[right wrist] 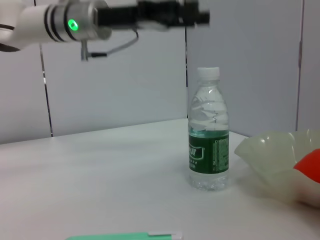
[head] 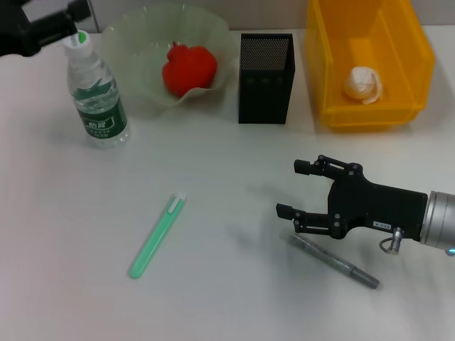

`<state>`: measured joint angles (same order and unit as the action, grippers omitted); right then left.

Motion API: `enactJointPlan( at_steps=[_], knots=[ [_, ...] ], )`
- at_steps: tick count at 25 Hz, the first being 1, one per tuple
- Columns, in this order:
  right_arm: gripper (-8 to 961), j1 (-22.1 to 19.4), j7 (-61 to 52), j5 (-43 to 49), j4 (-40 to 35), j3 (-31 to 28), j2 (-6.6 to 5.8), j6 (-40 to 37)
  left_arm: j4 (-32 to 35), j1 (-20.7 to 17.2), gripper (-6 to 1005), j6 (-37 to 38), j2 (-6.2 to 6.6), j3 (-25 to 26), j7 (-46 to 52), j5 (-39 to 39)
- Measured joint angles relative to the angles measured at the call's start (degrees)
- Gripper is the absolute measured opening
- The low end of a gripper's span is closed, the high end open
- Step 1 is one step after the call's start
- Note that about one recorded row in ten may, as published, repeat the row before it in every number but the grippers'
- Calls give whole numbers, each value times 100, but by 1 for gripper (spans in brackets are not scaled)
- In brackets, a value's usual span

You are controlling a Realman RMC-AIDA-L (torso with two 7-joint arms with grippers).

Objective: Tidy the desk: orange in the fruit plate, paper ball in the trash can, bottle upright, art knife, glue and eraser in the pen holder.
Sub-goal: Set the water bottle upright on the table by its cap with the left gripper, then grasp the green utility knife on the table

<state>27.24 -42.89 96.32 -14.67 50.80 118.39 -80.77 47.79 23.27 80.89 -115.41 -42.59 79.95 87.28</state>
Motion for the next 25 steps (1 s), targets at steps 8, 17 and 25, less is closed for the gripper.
enactJointPlan(
  at_steps=[8, 17, 25],
  knots=[
    [828, 1, 0, 0, 0, 0, 0, -5, -12, -69, 854, 1557, 43, -5, 108, -437],
    [828, 35, -43, 0, 0, 0, 0, -15, -234, -187, 853, 2236, 29, -65, 158, 35],
    [828, 48, -48, 13, -12, 0, 0, -17, 509, -220, 847, 2489, 19, -76, 1461, 845]
  ],
)
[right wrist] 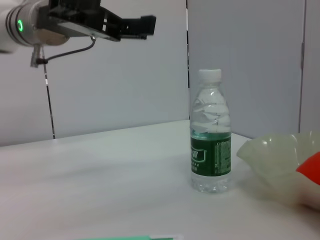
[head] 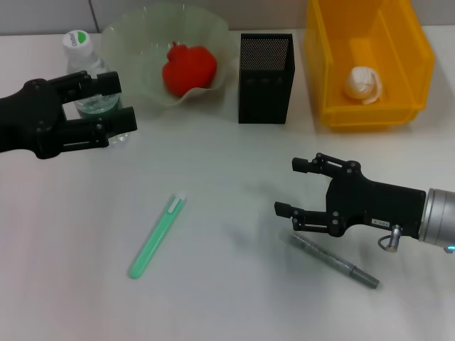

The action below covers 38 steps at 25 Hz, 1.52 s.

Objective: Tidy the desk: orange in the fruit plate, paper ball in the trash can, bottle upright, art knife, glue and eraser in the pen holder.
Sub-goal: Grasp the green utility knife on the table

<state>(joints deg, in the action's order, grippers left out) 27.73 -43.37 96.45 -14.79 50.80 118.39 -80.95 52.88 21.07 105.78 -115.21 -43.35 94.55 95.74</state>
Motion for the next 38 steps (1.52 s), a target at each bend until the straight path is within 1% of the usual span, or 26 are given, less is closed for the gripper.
enactJointPlan(
  at_steps=[5, 8, 9, 10, 11, 13, 14, 15, 19, 22, 25, 26, 27, 29, 32, 33, 34, 35, 36, 38],
  knots=[
    [828, -22, -3, 4, -118, -11, 15, 0, 1015, 43, 847, 142, -37, 0, 1648, 439],
    [828, -24, -2, 6, -128, -12, 14, -1, 1546, 151, 846, 172, -41, 2, 2657, 722],
    [828, -22, 0, 6, -130, -9, 14, -1, 1783, 273, 846, 189, -41, -1, 3223, 960],
    [828, -19, 15, 6, -132, -4, 13, -1, 1783, 273, 846, 189, -41, -1, 3223, 960],
    [828, -19, 25, 6, -136, -4, 13, -1, 1888, 373, 846, 213, -36, -8, 3551, 1113],
    [828, -16, 38, 6, -162, -2, 12, -1, 1970, 503, 846, 253, -26, -14, 3904, 1286],
    [828, -25, 42, 6, -220, -1, 13, -4, 2021, 729, 846, 329, 6, -16, 4367, 1495],
    [828, -25, 42, 6, -220, -1, 13, -4, 2021, 729, 846, 329, 6, -16, 4367, 1495],
    [827, -57, 46, 6, -319, -8, 20, -16, 2028, 1101, 846, 401, 90, -89, 5047, 1967],
    [826, -65, 48, 5, -355, -28, 20, -25, 2025, 1372, 846, 464, 124, -242, 5430, 2409],
    [826, -66, 50, -24, -396, -48, 29, -31, 2036, 1604, 846, 515, 136, -498, 5629, 2782],
    [826, -66, 50, -27, -402, -50, 34, -32, 2072, 1738, 845, 551, 134, -713, 5692, 3002],
    [825, -66, 50, -27, -402, -50, 34, -32, 2072, 1738, 845, 551, 134, -713, 5692, 3002],
    [825, -69, 51, -34, -412, -53, 40, -33, 2133, 1881, 845, 574, 88, -967, 5752, 3348],
    [825, -72, 53, -40, -418, -62, 43, -35, 2219, 2011, 845, 576, -11, -1159, 5779, 3741],
    [824, -73, 54, -43, -420, -66, 44, -36, 2287, 2087, 845, 580, -88, -1243, 5786, 3969],
    [824, -73, 54, -45, -419, -67, 44, -36, 2407, 2178, 845, 590, -206, -1316, 5792, 4273],
    [824, -74, 55, -45, -420, -69, 44, -36, 2407, 2178, 845, 590, -206, -1316, 5792, 4273],
    [824, -74, 55, -46, -419, -71, 44, -36, 2471, 2223, 845, 597, -256, -1357, 5801, 4413],
    [823, -78, 57, -47, -420, -71, 44, -36, 2545, 2276, 845, 572, -311, -1516, 5864, 4616]
  ],
)
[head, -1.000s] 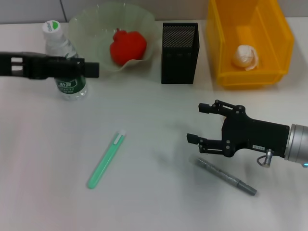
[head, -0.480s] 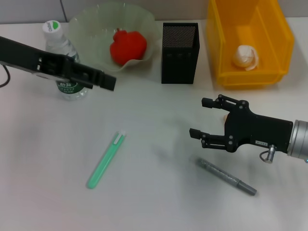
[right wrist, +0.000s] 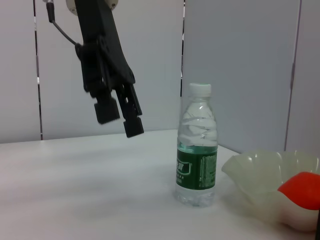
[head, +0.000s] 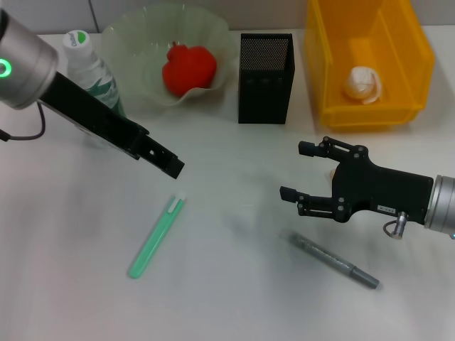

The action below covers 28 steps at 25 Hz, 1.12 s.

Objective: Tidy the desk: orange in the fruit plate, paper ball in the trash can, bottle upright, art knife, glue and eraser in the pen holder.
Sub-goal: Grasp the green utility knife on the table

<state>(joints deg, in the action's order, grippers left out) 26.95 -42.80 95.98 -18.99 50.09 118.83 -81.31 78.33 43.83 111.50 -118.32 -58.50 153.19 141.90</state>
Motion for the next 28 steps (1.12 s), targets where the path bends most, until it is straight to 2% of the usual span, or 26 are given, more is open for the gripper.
enactJointPlan(
  at_steps=[11, 16, 28],
  knots=[
    [822, -32, 0, -1, 0, -8, 9, 9, -31, 51, 844, -631, -23, -1529, 557, 510],
    [821, -32, 0, -1, 6, -8, 9, 30, -75, 45, 844, -876, -34, -2021, 721, 675],
    [819, -32, 0, -8, 37, -8, 18, 53, -654, 114, 843, -1436, -51, -2466, 738, 702]
  ],
)
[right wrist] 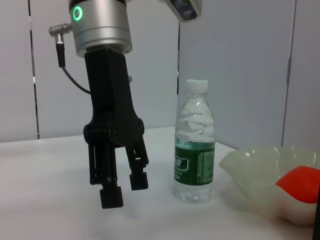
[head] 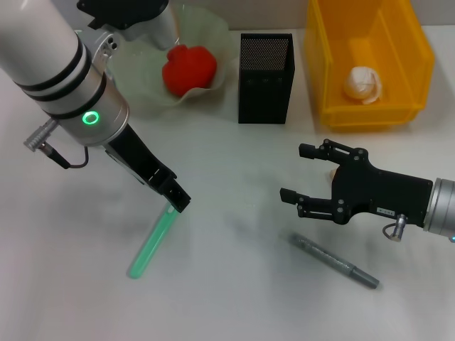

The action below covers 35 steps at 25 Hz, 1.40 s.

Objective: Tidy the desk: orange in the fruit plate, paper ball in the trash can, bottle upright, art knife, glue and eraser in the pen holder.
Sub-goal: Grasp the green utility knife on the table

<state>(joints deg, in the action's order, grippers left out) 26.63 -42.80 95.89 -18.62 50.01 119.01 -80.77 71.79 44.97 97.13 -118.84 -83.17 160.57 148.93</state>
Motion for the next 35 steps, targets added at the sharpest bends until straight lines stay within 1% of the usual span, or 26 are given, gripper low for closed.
enactJointPlan(
  at_steps=[12, 17, 24, 35],
  knots=[
    [816, 0, 0, -1, 8, 0, 0, 27, -463, 79, 843, -379, -26, -331, -3, -83],
    [816, 0, 0, -1, 8, 0, 0, 27, -559, 79, 842, -480, -26, -432, -32, -181],
    [814, 0, 1, -1, 8, 0, 0, 27, -750, 43, 842, -733, -25, -729, -46, -277],
    [812, 0, 6, -1, 8, 0, 0, 20, -834, 50, 841, -899, -25, -775, -16, -242]
  ],
)
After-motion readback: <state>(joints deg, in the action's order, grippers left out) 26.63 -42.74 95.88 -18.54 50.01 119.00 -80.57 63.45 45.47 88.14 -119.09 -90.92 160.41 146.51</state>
